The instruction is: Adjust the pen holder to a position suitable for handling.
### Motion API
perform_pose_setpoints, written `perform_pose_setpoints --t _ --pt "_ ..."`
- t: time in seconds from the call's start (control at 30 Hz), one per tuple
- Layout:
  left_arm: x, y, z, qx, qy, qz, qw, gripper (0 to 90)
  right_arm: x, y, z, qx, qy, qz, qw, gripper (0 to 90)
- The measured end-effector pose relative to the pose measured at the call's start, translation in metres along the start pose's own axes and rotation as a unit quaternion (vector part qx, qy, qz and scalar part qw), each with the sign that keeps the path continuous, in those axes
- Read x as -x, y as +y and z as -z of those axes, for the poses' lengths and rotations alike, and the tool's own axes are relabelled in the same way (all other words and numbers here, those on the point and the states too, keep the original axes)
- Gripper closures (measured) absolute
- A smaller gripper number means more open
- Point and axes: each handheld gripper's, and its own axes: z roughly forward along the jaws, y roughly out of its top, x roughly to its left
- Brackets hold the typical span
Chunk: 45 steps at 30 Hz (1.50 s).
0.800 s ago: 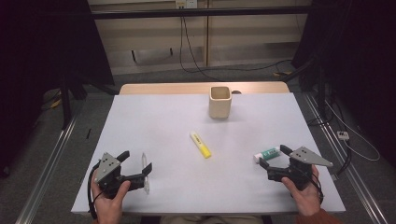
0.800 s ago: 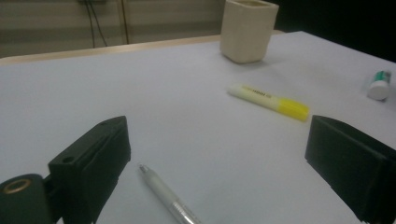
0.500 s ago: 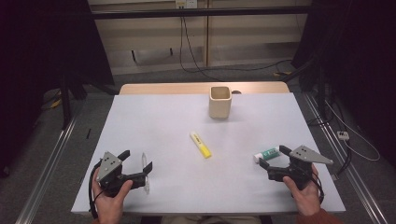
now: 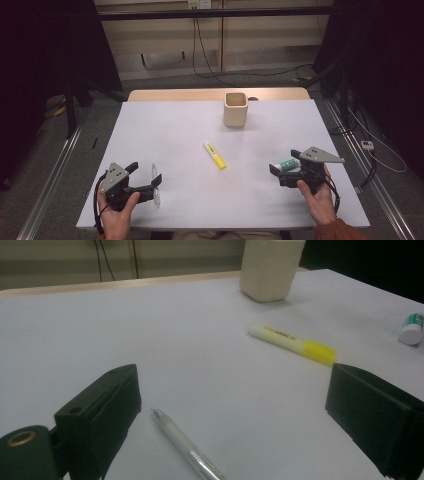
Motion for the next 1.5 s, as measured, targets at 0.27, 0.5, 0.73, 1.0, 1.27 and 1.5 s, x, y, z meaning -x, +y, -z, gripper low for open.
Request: perform_pose_setpoints --t 0.27,0.5,0.73,1.0,1.27,1.5 --pt "-0.007 0.001 -0.006 -0.004 0.005 -0.011 0.9999 7.9 0.004 0.034 -0.024 -0.016 -0.007 0.015 0.9997 6.5" --pt "-0.003 0.003 -0.003 0.004 0.003 -0.017 0.9999 7.9 0.009 0.061 -0.047 -0.006 0.010 0.033 0.9994 7.9" --pt "-0.004 0.002 -0.003 0.004 0.003 -0.011 0.9999 7.9 0.018 0.082 -0.072 -0.019 0.001 0.032 0.9993 10.8" --pt "-0.003 0.002 -0.003 0.004 0.002 -0.013 0.9999 7.9 0.034 0.124 -0.105 -0.021 0.010 0.045 0.9987 14.3" --pt "-0.003 0.001 -0.002 -0.003 0.003 -0.015 0.9999 7.9 0.049 0.147 -0.132 -0.025 -0.001 0.043 0.9988 16.7" --pt "-0.002 0.001 -0.003 -0.007 0.002 -0.020 0.9998 7.9 0.058 0.161 -0.173 -0.043 0.006 0.038 0.9983 23.4"
